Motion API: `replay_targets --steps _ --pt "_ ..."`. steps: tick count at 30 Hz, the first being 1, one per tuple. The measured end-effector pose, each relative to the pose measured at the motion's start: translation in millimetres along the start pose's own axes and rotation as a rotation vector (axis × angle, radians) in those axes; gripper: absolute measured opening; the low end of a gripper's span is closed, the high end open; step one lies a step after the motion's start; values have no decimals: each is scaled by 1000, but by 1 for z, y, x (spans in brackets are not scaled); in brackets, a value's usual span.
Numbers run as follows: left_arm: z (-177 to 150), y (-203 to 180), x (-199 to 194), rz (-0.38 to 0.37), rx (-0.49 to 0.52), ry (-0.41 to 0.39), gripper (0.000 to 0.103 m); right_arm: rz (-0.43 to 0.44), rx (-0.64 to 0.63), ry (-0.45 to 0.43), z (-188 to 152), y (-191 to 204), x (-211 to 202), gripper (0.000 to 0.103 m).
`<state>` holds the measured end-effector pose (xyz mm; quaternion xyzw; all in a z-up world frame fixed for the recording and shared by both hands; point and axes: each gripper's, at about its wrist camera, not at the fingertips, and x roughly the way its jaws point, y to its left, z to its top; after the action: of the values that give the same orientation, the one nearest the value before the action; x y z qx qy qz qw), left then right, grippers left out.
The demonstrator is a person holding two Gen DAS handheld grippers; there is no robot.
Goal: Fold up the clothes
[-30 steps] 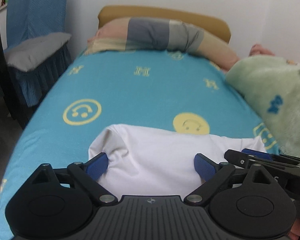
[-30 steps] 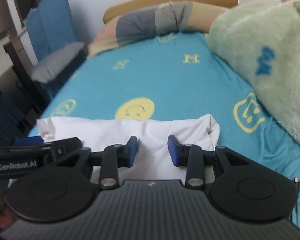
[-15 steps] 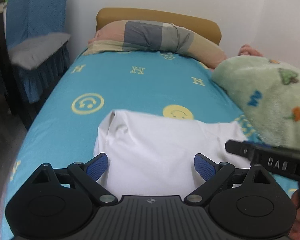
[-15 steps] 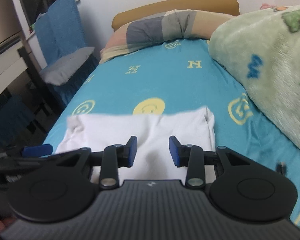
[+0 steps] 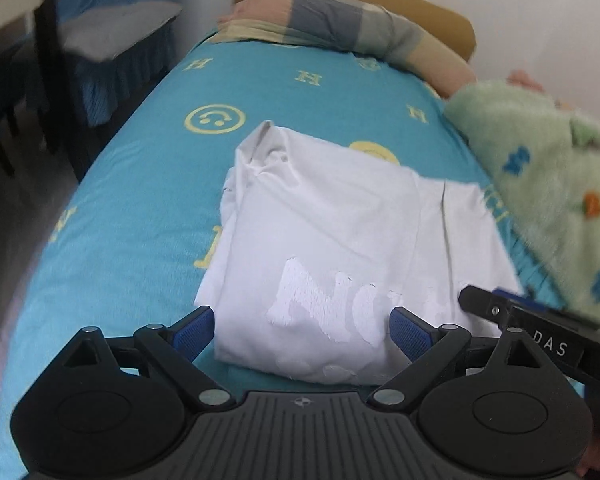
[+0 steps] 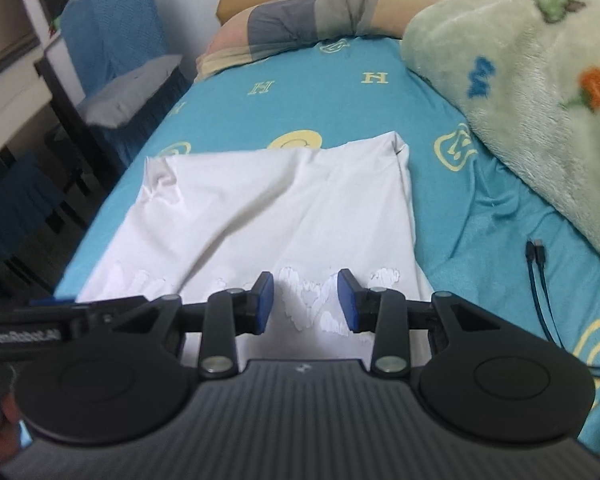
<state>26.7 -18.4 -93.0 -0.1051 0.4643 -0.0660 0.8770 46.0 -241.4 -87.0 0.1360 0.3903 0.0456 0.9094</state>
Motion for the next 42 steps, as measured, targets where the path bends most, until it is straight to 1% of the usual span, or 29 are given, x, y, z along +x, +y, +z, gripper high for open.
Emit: replay_targets --steps 1,2,3,5,7,11,13,15,16,17,18,20,21,22,23,26,29,30,32,33,34,35,36,38,42 --pt "-2 7 -3 -30 -47 8 97 9 31 -2 1 -3 -4 43" --pt "-5 13 -7 -60 -94 17 98 21 70 -7 2 -6 -9 55" --pt "-7 20 -8 -94 -142 28 98 35 114 -15 2 -10 -15 70" --pt "-10 31 -6 -155 -233 59 98 78 223 -23 1 -18 -25 85" --pt "-12 41 -1 -207 -316 97 98 147 352 -16 -2 -30 -31 84" --pt "-16 56 22 -270 -462 163 98 257 582 30 -15 -48 -32 85" --pt "-16 62 33 -284 -530 165 95 310 682 67 -24 -53 -27 85" --pt "-16 68 44 -297 -598 166 90 372 787 122 -34 -55 -16 85" --pt "-15 70 50 -300 -620 162 80 407 832 154 -39 -54 -9 85" --pt "-13 71 53 -307 -631 153 73 445 869 185 -43 -52 -2 85" --pt "-12 72 56 -315 -641 143 72 485 902 215 -48 -49 5 85" --pt "-11 74 55 -311 -650 125 56 558 977 268 -57 -44 17 85" --pt "-11 75 54 -309 -658 113 52 568 1003 272 -60 -44 21 85" --pt "-11 76 51 -321 -664 96 42 555 1019 258 -60 -45 22 85" --pt "-11 77 47 -334 -669 78 34 542 1034 245 -61 -46 23 85" --pt "-9 77 37 -374 -684 23 26 503 1081 204 -62 -50 26 85" --pt "-8 77 30 -402 -695 -11 24 443 1128 134 -64 -62 26 84" --pt "-8 77 29 -404 -700 -13 23 425 1146 112 -65 -66 27 82" --pt "-7 78 29 -405 -708 -11 23 399 1187 76 -67 -72 27 75" --pt "-7 78 29 -405 -711 -7 23 394 1197 64 -68 -74 27 66" --pt "-6 78 29 -408 -715 -5 23 382 1190 58 -67 -74 27 60" --pt "-6 78 29 -411 -722 -5 23 366 1174 54 -65 -75 26 41" --pt "-5 78 27 -412 -724 -3 23 355 1152 47 -62 -74 25 29" --pt "-2 77 24 -415 -726 2 22 357 1116 19 -56 -70 19 21" --pt "9 70 5 -431 -735 -3 22 381 1061 -47 -40 -72 -6 17"
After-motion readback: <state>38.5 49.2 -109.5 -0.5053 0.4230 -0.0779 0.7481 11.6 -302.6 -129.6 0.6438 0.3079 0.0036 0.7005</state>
